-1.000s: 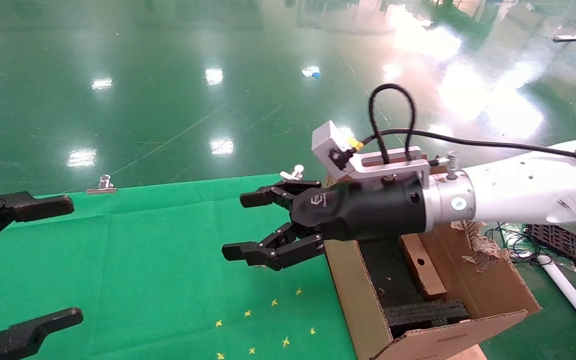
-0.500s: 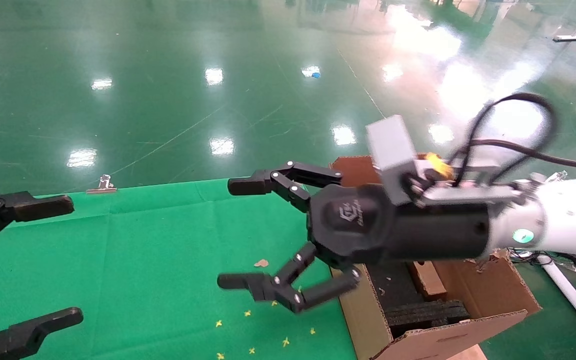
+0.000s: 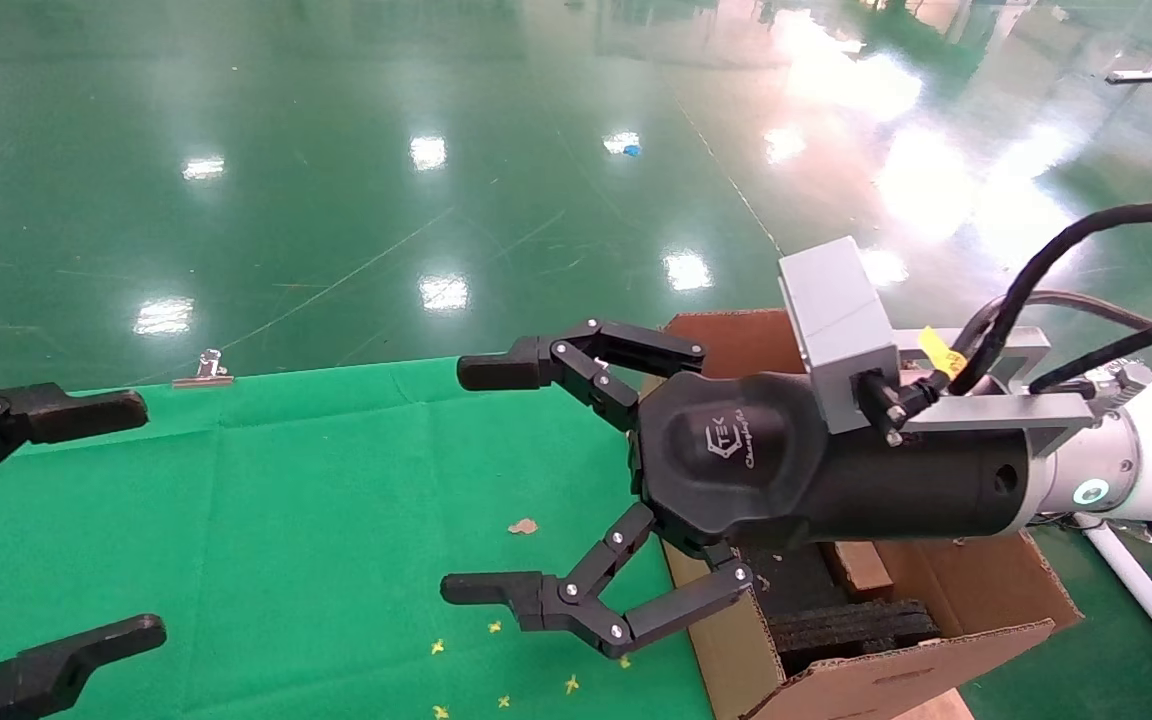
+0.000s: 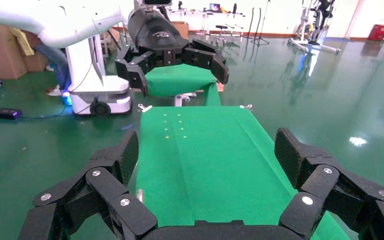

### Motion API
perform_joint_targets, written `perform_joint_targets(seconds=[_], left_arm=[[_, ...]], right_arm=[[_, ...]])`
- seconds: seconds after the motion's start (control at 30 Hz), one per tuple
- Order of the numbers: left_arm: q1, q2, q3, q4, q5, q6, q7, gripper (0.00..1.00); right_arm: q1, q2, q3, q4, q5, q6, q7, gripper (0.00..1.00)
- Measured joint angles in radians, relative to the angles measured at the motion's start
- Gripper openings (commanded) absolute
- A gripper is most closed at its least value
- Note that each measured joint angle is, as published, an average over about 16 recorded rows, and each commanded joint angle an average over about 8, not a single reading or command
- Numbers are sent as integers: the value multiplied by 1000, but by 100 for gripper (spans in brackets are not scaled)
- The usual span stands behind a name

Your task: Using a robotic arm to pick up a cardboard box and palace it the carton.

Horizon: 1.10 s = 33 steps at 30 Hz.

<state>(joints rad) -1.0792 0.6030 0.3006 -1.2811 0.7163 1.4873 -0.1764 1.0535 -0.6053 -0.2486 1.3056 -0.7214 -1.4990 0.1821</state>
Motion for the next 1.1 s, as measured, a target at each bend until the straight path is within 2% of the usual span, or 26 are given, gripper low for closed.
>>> perform_joint_targets(seconds=[1.1], left_arm=[[0, 0, 0, 0, 0, 0, 0, 100]], right_arm=[[23, -6, -34, -24, -10, 4, 7, 100]])
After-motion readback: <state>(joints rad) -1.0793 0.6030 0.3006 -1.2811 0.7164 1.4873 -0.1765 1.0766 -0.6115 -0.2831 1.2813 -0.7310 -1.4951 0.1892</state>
